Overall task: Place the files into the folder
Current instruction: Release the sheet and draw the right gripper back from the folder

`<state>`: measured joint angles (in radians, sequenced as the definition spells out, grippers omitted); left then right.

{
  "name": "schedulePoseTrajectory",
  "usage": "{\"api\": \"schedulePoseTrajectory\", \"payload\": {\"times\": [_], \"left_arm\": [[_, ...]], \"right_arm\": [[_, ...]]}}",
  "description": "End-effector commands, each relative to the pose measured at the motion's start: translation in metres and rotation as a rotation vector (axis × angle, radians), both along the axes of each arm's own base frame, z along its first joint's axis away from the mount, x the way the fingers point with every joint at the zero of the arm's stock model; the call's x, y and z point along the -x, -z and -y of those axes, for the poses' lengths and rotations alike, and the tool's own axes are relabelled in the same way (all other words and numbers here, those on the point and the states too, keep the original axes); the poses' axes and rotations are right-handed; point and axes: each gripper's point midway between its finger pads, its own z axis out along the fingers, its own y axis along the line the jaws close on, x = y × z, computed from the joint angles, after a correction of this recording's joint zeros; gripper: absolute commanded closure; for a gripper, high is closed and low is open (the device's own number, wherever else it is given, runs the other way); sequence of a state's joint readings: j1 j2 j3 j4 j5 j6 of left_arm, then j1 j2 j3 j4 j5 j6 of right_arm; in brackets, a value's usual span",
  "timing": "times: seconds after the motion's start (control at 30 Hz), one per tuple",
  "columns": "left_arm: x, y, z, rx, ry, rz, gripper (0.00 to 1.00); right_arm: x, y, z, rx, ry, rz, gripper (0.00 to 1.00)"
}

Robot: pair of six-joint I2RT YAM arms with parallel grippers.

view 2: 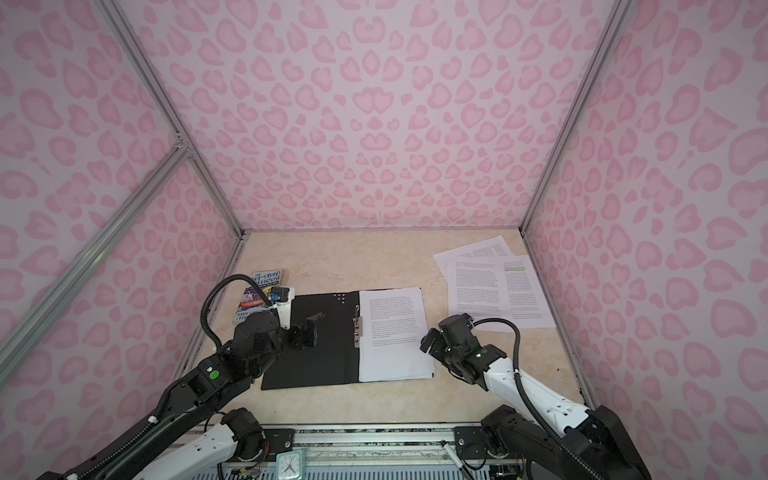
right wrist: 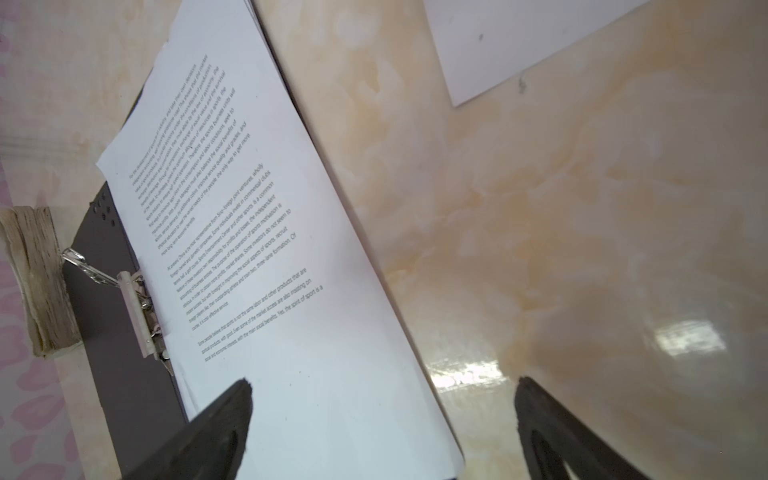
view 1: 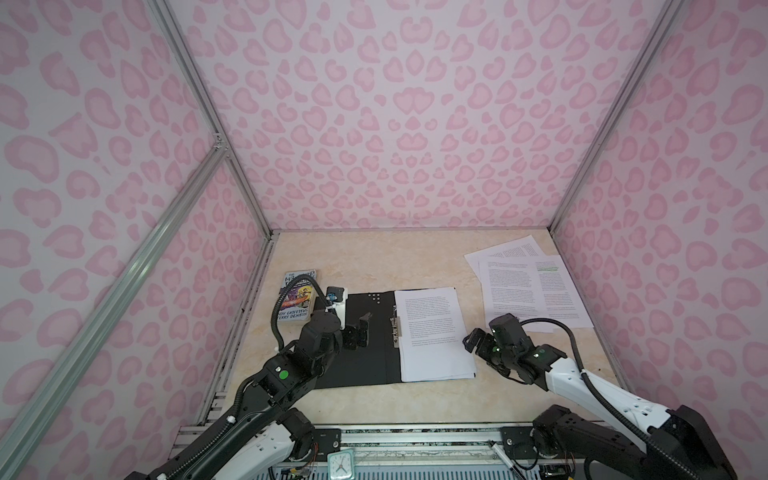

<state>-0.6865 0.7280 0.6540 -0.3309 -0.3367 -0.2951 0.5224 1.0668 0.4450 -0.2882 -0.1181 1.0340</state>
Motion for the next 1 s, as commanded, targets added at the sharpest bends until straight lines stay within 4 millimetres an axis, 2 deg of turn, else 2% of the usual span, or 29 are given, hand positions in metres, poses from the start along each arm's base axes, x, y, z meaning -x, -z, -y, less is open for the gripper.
{"api": "schedulePoseTrajectory", "payload": {"times": [0.0, 0.2, 0.37, 0.7, 0.97], "left_arm": [[0.0, -0.005, 0.002, 0.01, 0.01, 0.005, 0.04], [0.001, -0.004, 0.004, 0.011, 0.024, -0.001, 0.04], [0.001, -0.004, 0.005, 0.011, 0.027, -0.003, 0.04], [0.001, -0.004, 0.006, 0.011, 0.03, -0.005, 0.04], [0.001, -0.004, 0.005, 0.012, 0.029, -0.005, 0.04]], "right_arm": [[-0.003, 0.004, -0.011, -0.026, -0.056, 0.008, 0.02], [-0.001, 0.015, -0.028, -0.067, -0.117, -0.052, 0.02], [0.001, 0.016, -0.036, -0.084, -0.132, -0.061, 0.03], [0.004, 0.012, -0.047, -0.09, -0.154, -0.058, 0.05], [0.005, 0.013, -0.045, -0.05, -0.163, -0.068, 0.05]]}}
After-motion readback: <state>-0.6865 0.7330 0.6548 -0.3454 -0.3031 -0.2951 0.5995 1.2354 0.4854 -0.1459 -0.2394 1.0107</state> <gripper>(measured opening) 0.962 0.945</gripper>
